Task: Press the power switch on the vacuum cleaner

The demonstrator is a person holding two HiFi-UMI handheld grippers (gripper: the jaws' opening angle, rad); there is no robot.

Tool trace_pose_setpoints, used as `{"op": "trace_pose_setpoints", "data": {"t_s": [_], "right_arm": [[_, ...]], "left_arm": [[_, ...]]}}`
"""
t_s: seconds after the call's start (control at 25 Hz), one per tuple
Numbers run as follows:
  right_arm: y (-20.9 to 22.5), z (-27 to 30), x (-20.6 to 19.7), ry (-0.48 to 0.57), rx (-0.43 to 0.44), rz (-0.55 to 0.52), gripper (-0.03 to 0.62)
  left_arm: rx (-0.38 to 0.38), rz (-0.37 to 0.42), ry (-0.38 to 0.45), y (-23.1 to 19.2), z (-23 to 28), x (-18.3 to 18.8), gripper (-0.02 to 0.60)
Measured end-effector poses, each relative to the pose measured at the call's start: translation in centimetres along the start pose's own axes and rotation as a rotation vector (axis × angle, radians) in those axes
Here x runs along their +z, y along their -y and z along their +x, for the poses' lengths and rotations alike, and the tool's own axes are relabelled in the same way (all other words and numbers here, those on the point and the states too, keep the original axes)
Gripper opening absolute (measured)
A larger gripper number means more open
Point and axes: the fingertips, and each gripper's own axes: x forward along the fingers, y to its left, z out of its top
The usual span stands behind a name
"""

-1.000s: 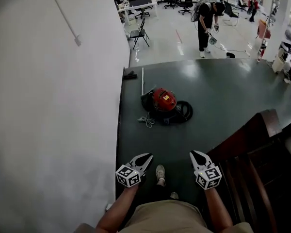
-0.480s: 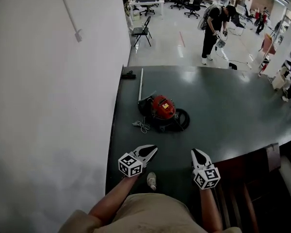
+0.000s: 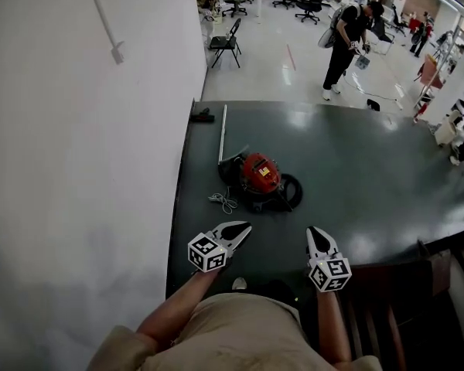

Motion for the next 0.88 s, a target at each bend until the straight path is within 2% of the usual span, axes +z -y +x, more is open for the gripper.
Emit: {"op": "trace_pose_setpoints", "data": {"t_s": [0.12,0.28,0.48,0.64,0.88], "right_arm": [[0.6,2.1,1.2,0.005,0.021,-0.009,0.018],[3.7,5.3,2.0,-0.008,0.029,-0.003,0.018],[8.7,10.4,3.9,-0.037,0.08,-0.014,0.018],[12.7,14.2,6.4,-0.06,0.15,-0.053,0.018],[16.6,19.6,7.8,-0.067,0.291,-0.087,0.017]], "left_arm": [[0.01,-0.003,0.002,-1.6,1.4,0.8,0.009],[0.035,0.004,-0.001,-4.0,3.9,1.8,0.009],[0.133,-0.026,0.034,-8.3,8.1,3.8,0.008],[0.216,-0.043,0.057,-10.1,11.9,6.1,0.008],[0.293,-0.04,0.013,-12.6,17.4,6.8,0.008]]}}
